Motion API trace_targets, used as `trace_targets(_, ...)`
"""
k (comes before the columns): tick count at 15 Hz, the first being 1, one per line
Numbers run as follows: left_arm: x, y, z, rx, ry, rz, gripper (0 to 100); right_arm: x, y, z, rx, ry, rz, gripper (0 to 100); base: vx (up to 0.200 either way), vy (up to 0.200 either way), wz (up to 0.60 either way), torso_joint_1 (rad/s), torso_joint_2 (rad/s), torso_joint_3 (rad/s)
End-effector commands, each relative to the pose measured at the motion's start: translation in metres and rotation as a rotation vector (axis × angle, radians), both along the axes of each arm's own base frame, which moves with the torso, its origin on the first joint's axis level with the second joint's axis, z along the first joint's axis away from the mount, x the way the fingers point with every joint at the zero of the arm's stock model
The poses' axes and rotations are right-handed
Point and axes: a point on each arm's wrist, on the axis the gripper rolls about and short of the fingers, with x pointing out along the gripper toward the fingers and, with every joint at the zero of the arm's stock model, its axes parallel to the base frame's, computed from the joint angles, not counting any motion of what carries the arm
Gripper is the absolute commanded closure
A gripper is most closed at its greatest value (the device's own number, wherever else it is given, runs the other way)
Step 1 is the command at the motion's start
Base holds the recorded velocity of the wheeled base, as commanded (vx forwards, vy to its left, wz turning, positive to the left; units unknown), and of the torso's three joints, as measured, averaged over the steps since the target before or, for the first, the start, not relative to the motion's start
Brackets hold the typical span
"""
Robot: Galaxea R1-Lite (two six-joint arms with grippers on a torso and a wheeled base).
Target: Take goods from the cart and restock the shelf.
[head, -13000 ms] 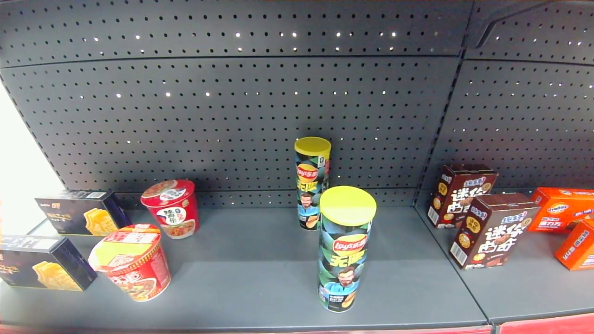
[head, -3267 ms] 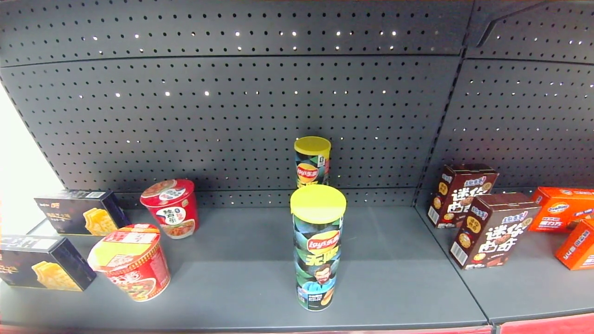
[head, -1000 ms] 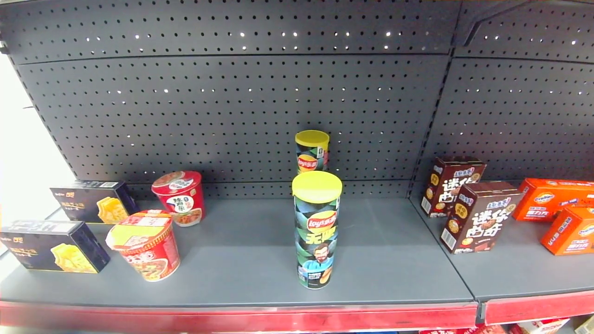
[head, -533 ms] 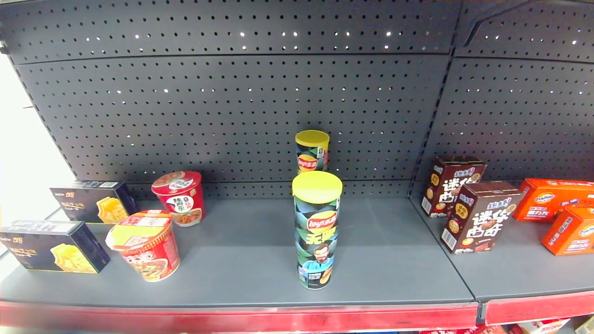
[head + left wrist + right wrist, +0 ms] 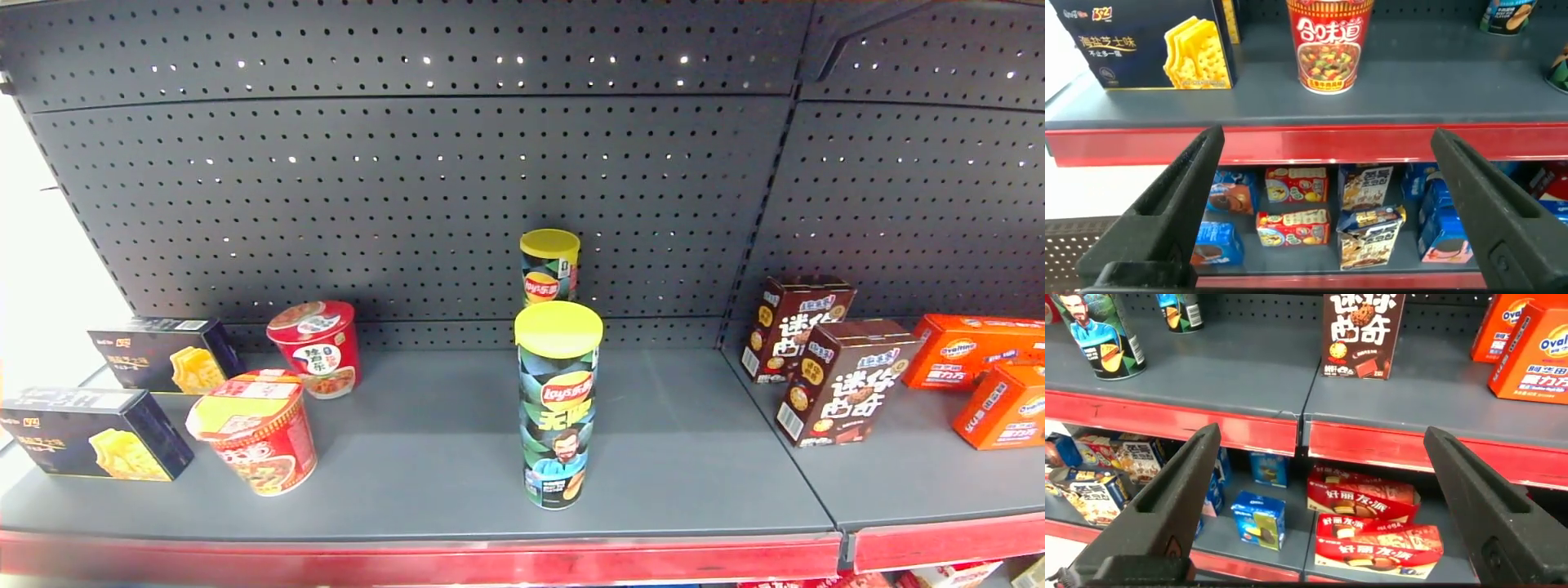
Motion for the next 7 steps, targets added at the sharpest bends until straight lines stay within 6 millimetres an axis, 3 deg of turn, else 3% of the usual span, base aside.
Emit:
trace_targets(1,0.0,0.0,0.0004,-0.001,0.001,-0.001,0,0.0002,0.0001,0.0,-0.001,0.002,0.003,0,0.0,0.0,0.0,0.0,0.0,0.0)
trace_targets(7,0.0001,0.0,0.0004,-0.002,0.001,0.001,0,0.0002,0.0,0.0,-0.001,0.002,0.0,0,0.0,0.0,0.0,0.0,0.0,0.0)
